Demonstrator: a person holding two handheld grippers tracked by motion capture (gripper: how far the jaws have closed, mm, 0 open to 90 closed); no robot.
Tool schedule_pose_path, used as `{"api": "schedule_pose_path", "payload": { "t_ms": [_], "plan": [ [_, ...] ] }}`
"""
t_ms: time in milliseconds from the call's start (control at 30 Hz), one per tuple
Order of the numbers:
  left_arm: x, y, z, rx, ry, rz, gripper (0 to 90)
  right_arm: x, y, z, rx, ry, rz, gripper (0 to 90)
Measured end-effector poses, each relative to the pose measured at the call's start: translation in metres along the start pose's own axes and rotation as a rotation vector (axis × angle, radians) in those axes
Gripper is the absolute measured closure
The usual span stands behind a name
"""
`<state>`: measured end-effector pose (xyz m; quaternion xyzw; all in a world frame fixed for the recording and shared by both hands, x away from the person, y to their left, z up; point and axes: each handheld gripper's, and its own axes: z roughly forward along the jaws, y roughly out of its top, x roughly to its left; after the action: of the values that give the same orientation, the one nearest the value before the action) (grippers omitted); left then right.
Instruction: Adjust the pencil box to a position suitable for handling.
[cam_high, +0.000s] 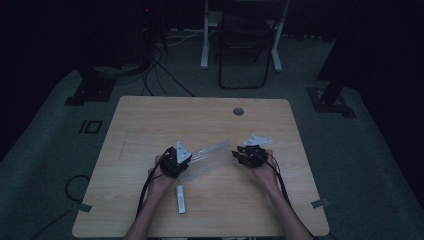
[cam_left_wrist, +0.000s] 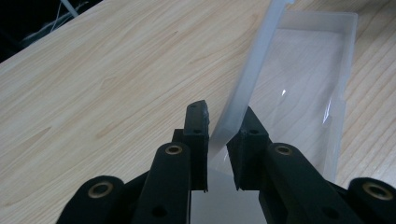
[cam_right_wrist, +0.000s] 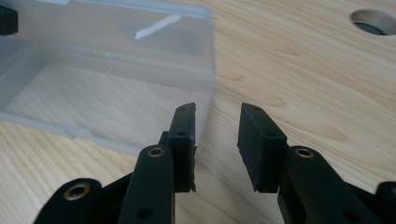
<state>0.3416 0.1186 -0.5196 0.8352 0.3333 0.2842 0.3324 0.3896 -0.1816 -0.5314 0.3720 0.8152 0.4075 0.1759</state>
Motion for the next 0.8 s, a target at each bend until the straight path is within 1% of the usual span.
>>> {"api": "schedule_pose_path", "payload": {
  "t_ms": [133, 233, 433, 533, 700, 800],
  "plan": [
    [0.004, -0.004, -0.003, -0.001, 0.015, 0.0, 81.8, -0.005, -0.007, -0.011, 0.008, -0.023, -0.01, 65.4],
    [0.007, -0.006, -0.005, 0.004, 0.023, 0.001, 81.7, -0.007, -0.012, -0.015, 0.009, -0.031, -0.008, 65.2],
    [0.02, -0.016, -0.013, 0.007, 0.039, -0.006, 81.0, -0.015, -0.029, -0.029, 0.028, -0.054, -0.002, 63.6],
    [0.026, -0.021, -0.018, 0.009, 0.053, -0.017, 81.0, -0.017, -0.038, -0.037, 0.034, -0.063, 0.0, 62.9],
    [0.035, -0.028, -0.024, 0.014, 0.075, -0.034, 80.3, -0.017, -0.053, -0.048, 0.049, -0.08, -0.004, 60.7],
    [0.039, -0.031, -0.027, 0.014, 0.079, -0.048, 77.7, -0.016, -0.062, -0.053, 0.054, -0.084, 0.002, 59.0]
  ]
}}
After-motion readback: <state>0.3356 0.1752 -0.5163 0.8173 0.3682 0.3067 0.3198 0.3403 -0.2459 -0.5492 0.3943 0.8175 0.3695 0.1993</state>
